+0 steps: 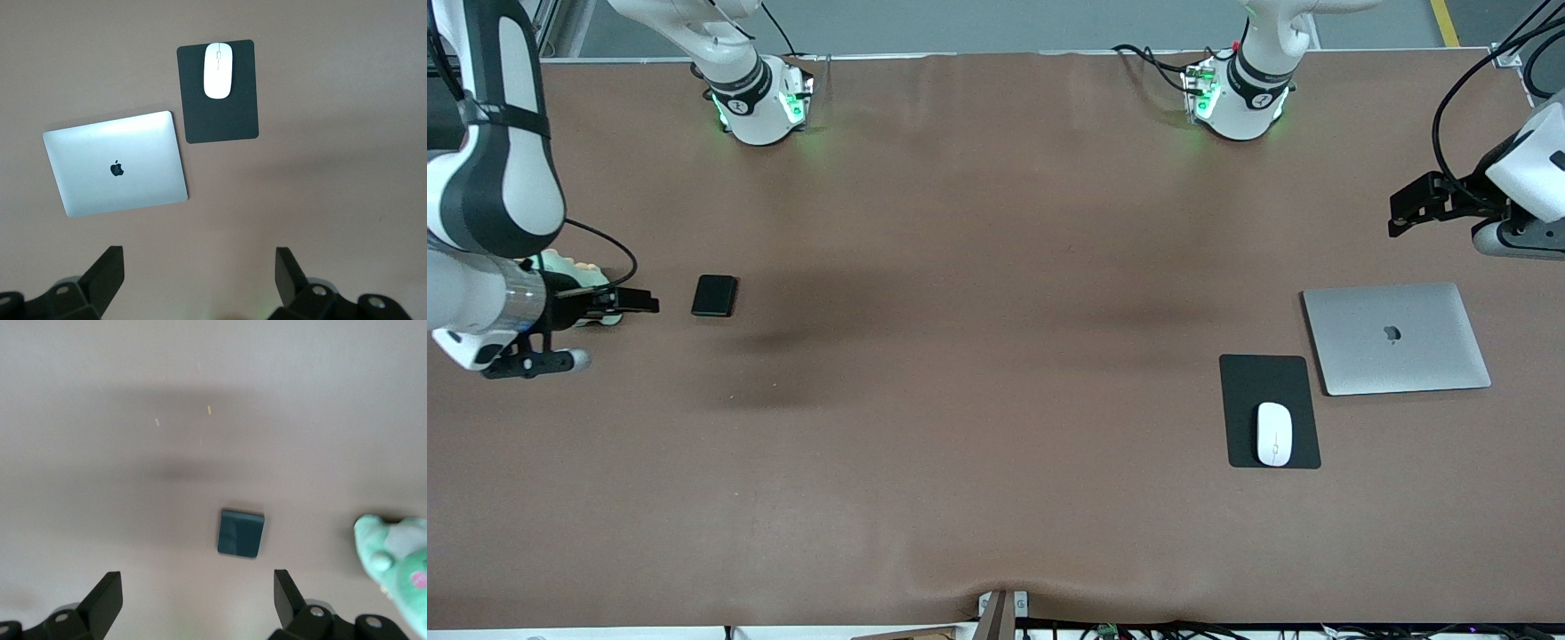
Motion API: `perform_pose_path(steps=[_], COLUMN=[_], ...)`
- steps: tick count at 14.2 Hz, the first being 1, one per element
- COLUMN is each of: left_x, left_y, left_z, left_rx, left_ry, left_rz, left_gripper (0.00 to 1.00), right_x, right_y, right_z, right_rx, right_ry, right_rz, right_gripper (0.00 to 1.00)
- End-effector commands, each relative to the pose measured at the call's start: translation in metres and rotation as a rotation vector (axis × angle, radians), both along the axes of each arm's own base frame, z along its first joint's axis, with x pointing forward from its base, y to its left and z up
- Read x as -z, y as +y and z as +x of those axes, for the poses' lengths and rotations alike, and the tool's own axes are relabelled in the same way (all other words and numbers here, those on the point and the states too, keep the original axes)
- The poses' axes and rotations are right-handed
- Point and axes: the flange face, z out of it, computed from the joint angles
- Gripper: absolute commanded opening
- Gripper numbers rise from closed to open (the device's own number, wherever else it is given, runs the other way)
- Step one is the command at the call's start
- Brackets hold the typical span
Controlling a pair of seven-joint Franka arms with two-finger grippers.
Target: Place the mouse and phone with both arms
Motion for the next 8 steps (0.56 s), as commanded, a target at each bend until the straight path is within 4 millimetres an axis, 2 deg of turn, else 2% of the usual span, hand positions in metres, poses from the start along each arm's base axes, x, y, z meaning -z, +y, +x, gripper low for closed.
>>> perform_pose_path(steps=[1,3,5,6,8], left_x=[-0.006,-0.007,-0.007,-0.007,-0.006], left_y=[-0.001,-0.001,0.0,0.0,0.001], left_z=[0.0,-0.001,-0.001,-0.001,0.0], left_rx=[0.022,0.022,0.02,0.02,0.019], left_ry=[-0.013,-0.014,-0.012,-0.013,-0.013], left_rz=[0.021,0.021,0.019,0.021,0.021], left_gripper=[1.0,1.0,1.0,1.0,1.0], right_x=[-0.049,-0.097,-0.157,-0.173,-0.178], right_y=[0.002,-0.001,-0.003,-0.004,-0.003], right_z=[0.021,0.03,0.038,0.037,0.023], right_rx=[-0.012,-0.008,-0.006,-0.001,0.019], right_ry=[-0.091,-0.2,-0.354,-0.395,-0.333], right_rz=[0.01,-0.014,-0.03,-0.036,-0.084], right_gripper=[1.0,1.0,1.0,1.0,1.0])
